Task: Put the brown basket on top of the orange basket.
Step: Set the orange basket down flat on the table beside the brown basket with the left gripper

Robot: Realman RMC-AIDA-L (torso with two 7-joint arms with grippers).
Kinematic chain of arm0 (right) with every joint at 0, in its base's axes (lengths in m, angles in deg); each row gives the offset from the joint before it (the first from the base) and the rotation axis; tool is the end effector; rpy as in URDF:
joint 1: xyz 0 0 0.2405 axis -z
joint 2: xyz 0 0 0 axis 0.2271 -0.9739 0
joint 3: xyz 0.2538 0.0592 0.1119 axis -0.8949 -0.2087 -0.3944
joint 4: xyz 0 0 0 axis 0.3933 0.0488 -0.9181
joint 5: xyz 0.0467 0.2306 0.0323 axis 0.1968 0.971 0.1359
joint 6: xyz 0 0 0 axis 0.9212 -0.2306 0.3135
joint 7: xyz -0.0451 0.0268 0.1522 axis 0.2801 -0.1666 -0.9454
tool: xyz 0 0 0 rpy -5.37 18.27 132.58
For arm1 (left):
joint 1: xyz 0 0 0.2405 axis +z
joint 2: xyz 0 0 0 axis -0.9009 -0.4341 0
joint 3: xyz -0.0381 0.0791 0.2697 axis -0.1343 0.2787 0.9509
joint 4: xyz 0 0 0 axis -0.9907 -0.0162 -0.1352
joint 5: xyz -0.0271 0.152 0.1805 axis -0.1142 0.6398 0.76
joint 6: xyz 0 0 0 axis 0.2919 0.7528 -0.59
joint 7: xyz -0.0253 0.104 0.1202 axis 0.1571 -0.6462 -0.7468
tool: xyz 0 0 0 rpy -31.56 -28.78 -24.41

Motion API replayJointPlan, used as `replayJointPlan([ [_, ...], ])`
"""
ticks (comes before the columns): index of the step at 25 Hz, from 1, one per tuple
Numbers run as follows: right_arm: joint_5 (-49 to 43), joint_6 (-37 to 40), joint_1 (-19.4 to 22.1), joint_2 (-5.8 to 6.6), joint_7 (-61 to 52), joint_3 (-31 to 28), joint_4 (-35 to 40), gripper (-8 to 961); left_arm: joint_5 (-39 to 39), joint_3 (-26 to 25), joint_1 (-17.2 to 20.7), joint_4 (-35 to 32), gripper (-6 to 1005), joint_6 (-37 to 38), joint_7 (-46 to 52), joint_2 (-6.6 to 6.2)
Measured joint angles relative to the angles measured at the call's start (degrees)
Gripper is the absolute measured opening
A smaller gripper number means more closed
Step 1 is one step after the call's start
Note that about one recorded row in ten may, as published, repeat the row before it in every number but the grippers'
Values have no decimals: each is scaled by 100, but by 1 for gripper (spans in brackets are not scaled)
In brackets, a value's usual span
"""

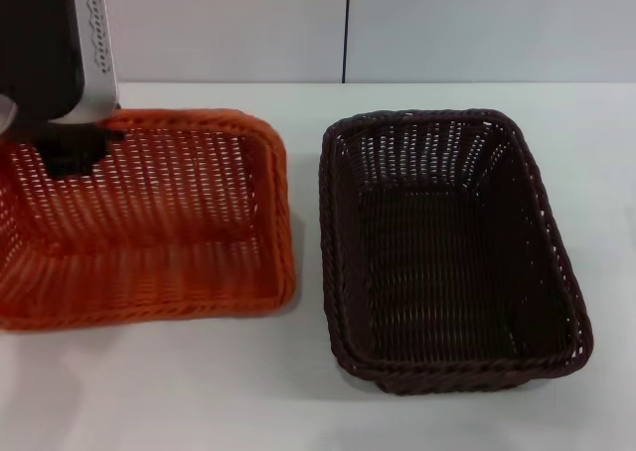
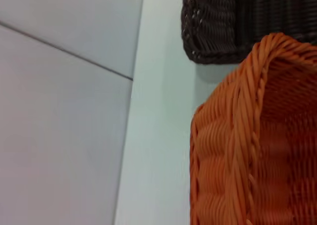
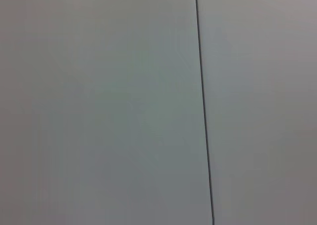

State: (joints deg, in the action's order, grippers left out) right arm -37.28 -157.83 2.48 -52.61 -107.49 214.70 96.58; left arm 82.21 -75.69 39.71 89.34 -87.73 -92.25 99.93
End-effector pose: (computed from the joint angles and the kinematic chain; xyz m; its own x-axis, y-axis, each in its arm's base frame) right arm 0.3346 0.3179 -0.0045 0.7096 0.3627 -0.6041 -0.6873 0.1674 -0.7069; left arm -0.1479 0.3780 0.0859 0.8303 -0.0380 -0.5560 -0.3854 -0.7598 -0.5236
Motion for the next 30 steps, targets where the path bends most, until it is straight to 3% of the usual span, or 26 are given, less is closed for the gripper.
replayJointPlan([
  [11, 0, 32, -1, 4, 0, -7, 3, 777, -107, 102, -162, -323, 176, -118, -266, 12],
  [16, -1, 32, -29, 11, 0, -1, -4, 777, -83, 118, -631, -1407, 177, 300, -318, 4],
  [25, -1, 33, -33, 12, 0, -2, -23, 777, -103, 139, -1154, -2837, 177, 1122, -447, 23],
  [26, -1, 35, -31, 12, 0, 4, -27, 777, -72, 114, -1341, -3327, 176, 1228, -416, 26],
  [30, -1, 37, -32, 12, 0, 9, -27, 777, -70, 94, -1466, -3631, 204, 1403, -384, 30],
])
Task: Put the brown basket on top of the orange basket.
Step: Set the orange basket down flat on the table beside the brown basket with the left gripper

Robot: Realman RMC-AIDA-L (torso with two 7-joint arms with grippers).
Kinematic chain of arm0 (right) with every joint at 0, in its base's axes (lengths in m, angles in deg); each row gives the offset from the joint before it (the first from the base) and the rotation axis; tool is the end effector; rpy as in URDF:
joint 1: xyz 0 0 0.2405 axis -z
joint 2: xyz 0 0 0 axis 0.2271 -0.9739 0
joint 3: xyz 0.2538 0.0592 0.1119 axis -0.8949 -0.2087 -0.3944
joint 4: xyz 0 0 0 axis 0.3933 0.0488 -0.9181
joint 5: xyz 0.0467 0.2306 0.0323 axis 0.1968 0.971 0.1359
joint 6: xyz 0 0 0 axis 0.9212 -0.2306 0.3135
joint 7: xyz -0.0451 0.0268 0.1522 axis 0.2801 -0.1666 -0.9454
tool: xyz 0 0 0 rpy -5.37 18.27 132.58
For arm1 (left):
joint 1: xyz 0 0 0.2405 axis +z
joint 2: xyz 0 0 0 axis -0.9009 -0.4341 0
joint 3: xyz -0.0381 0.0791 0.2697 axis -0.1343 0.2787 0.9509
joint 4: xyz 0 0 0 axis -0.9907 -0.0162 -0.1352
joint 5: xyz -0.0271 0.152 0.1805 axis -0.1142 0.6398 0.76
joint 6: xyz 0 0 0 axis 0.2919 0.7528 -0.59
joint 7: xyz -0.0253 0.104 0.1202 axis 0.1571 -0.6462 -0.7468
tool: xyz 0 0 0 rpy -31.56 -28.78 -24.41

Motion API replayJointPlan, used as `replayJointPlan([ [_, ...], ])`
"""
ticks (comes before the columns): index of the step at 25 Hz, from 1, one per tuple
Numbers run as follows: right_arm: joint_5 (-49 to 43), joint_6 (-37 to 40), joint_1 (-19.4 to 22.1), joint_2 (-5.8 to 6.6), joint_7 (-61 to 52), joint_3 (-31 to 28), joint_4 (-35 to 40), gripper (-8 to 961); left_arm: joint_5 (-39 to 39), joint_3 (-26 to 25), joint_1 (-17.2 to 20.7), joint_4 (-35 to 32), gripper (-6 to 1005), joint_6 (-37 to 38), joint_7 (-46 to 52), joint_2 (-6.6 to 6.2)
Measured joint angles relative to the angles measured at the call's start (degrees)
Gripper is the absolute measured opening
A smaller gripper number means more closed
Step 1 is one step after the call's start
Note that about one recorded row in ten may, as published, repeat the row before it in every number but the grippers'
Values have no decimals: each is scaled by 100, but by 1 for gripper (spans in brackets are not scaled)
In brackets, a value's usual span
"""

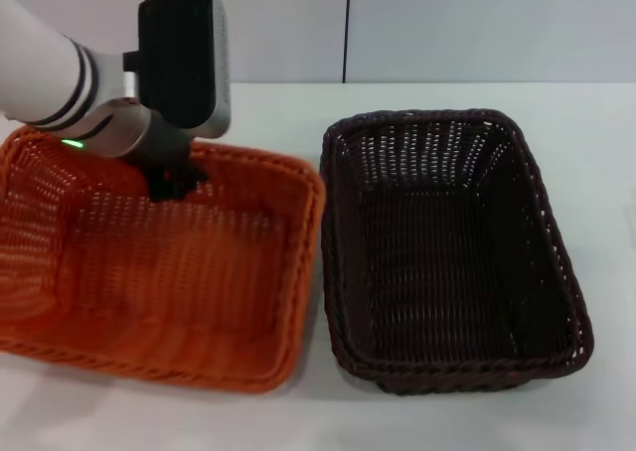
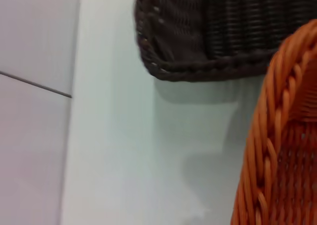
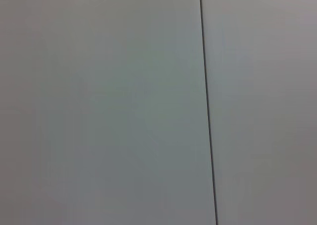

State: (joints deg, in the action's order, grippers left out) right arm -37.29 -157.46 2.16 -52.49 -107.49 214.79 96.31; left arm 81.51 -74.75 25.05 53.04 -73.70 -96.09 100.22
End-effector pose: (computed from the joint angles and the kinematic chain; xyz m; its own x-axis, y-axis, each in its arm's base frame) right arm 0.3349 0.3197 -0.0049 0.7128 0.3578 -0.6032 -0.6836 0.1621 -0.7116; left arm -0.1768 0.4554 -0.0019 0.8256 -0.0778 -0.5589 -0.3292 -0.8708 -0.3650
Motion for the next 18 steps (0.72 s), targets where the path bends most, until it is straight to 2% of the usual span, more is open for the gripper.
replayJointPlan([
  [1, 0, 0, -2, 0, 0, 0, 2, 777, -27, 84, 31, 1, 218, 344, 101, 14],
  [4, -14, 2, -20, 1, 0, 0, 24, 777, -33, 130, 44, 77, 259, 535, 260, 24],
  [17, -37, 2, -41, 9, 0, -2, 27, 778, 38, 355, 65, 182, 534, 636, 400, 12],
  [18, -37, 2, -41, 9, 0, -2, 26, 779, 51, 360, 83, 236, 581, 651, 412, 7],
])
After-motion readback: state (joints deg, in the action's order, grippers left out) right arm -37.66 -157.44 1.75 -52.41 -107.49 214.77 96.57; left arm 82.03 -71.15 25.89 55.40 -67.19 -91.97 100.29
